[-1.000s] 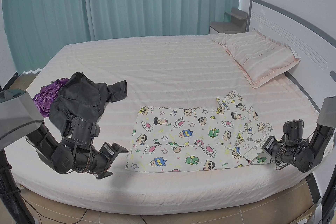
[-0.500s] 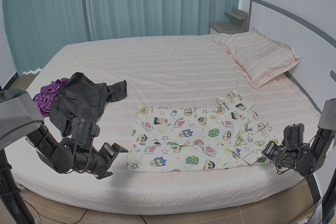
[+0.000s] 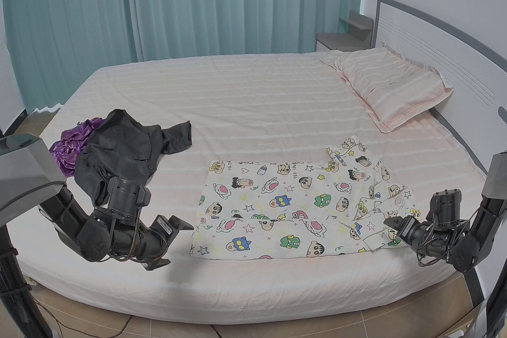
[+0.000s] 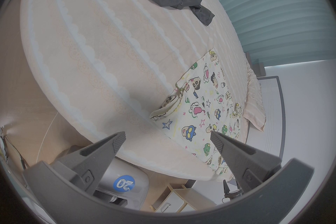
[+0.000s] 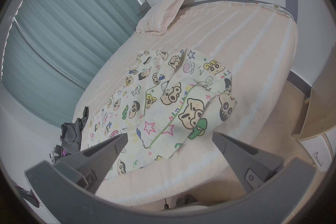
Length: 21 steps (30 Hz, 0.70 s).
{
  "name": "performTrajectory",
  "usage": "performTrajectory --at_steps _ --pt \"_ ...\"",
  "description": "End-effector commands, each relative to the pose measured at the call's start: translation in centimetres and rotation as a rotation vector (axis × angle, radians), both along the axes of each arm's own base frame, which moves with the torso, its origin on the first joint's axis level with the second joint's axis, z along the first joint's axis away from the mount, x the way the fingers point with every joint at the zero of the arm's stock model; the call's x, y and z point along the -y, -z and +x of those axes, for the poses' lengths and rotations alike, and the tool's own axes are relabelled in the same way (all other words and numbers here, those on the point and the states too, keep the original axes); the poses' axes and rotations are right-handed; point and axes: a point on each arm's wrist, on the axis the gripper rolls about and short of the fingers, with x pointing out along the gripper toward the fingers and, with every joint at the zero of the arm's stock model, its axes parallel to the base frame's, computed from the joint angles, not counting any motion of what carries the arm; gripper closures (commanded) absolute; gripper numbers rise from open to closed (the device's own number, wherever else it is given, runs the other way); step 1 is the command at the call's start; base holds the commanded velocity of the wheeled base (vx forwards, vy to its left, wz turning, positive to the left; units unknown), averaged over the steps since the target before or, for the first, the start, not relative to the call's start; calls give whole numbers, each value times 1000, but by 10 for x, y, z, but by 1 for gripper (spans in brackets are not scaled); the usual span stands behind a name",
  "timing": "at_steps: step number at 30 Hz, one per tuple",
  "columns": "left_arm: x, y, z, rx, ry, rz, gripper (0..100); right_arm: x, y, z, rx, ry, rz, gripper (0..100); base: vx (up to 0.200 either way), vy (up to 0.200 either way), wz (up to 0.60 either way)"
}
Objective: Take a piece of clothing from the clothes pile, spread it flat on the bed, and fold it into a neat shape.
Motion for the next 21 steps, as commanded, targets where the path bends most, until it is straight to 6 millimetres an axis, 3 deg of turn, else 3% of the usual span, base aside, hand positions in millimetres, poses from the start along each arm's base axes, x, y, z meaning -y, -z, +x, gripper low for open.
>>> performTrajectory --at_steps 1,4,8,21 --pt "0 0 0 -1 0 0 0 2 -3 10 33 6 -3 0 0 0 0" --pt "0 0 0 -1 0 0 0 13 4 26 27 50 -3 0 0 0 0" --pt "0 0 0 -1 0 0 0 15 17 26 -17 63 9 0 0 0 0" --pt "0 0 0 -1 0 0 0 17 13 30 13 165 121 0 0 0 0"
